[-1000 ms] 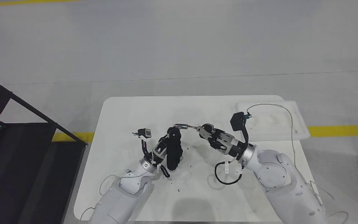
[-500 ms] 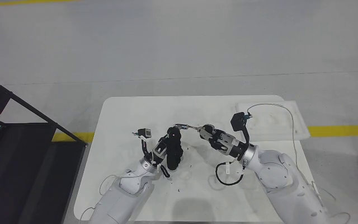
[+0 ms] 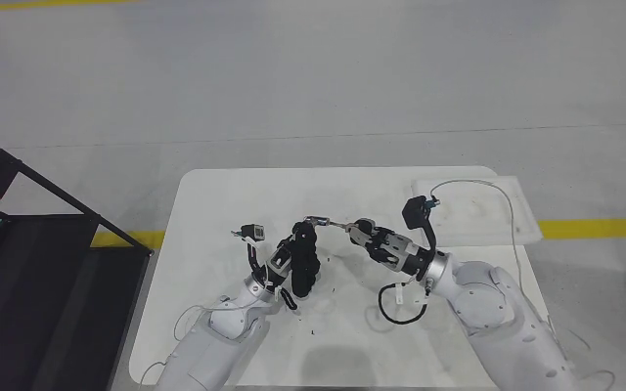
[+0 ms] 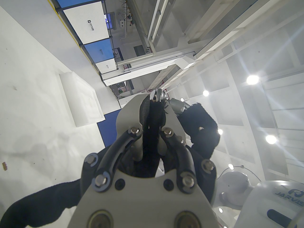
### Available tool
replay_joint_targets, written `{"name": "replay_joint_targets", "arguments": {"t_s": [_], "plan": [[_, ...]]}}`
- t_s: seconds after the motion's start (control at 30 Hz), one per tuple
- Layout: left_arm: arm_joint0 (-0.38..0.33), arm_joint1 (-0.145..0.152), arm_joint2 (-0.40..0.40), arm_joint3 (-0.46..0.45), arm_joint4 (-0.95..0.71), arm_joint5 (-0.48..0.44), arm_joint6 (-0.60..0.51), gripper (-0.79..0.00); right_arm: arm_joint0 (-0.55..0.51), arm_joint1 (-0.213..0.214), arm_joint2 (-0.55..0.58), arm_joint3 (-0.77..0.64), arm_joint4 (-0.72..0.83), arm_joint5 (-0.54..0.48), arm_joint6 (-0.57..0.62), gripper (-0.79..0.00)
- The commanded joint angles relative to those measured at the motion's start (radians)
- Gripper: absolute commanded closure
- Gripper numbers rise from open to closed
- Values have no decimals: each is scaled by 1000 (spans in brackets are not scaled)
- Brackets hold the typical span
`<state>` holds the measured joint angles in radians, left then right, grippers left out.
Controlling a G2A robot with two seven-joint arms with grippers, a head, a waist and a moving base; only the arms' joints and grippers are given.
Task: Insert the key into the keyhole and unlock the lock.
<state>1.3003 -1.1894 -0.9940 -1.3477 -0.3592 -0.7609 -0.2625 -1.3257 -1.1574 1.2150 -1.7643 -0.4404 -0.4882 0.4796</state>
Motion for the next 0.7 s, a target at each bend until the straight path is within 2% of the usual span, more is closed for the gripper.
{"name": "replay_joint_targets", "arguments": {"t_s": [0.0,0.67], "plan": [[0,0,0,0,0,0,0,0,1,0,-3,1,2,1,-1,0],[0,0,0,0,0,0,0,0,12,6,-6,-3,27,9,40,0]]}}
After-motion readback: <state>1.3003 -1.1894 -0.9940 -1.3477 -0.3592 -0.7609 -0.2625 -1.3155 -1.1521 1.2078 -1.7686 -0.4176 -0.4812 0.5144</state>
